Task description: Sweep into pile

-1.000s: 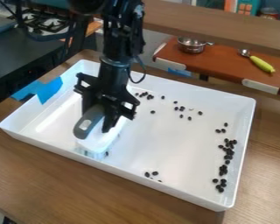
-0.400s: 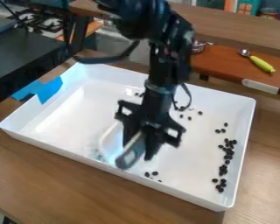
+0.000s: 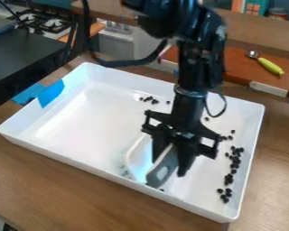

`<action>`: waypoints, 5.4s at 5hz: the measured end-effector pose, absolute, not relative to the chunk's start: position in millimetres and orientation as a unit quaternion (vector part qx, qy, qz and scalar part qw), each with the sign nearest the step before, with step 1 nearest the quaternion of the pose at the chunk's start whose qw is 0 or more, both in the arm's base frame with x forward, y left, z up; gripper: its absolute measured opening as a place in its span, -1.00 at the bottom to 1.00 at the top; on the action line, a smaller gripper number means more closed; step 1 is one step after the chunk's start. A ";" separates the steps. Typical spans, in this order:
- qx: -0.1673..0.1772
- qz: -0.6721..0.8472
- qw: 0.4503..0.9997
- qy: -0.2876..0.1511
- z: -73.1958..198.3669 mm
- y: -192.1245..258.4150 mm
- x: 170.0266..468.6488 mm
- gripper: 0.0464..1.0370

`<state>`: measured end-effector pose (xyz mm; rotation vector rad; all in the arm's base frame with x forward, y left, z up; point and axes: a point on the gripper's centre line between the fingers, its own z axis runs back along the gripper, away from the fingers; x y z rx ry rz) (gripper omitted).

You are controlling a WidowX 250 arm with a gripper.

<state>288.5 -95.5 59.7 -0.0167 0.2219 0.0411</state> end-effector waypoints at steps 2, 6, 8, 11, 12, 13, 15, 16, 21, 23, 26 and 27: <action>-0.096 0.013 0.992 0.081 51.2 -113.7 293.0 -0.10; -0.268 0.009 0.961 0.065 58.6 -125.5 294.5 -0.15; -0.337 0.001 0.940 0.054 71.2 -131.2 300.3 -0.15; -0.384 -0.004 0.921 0.072 67.6 -155.0 302.7 -0.15; -0.403 -0.001 0.911 0.086 76.1 -148.8 299.7 -0.15; -0.429 0.013 0.900 0.079 109.6 -120.3 303.0 -0.15; -0.478 0.015 0.876 0.063 162.9 -56.4 314.3 -0.15; -0.481 0.023 0.874 0.072 157.8 -27.0 324.1 -0.15; -0.461 0.111 0.878 0.063 116.5 66.4 363.2 -0.15; -0.453 0.123 0.881 0.061 103.4 80.8 370.7 -0.15; -0.434 0.135 0.890 0.047 82.6 55.7 401.7 -0.15; -0.428 0.133 0.893 0.042 79.4 45.0 408.1 -0.15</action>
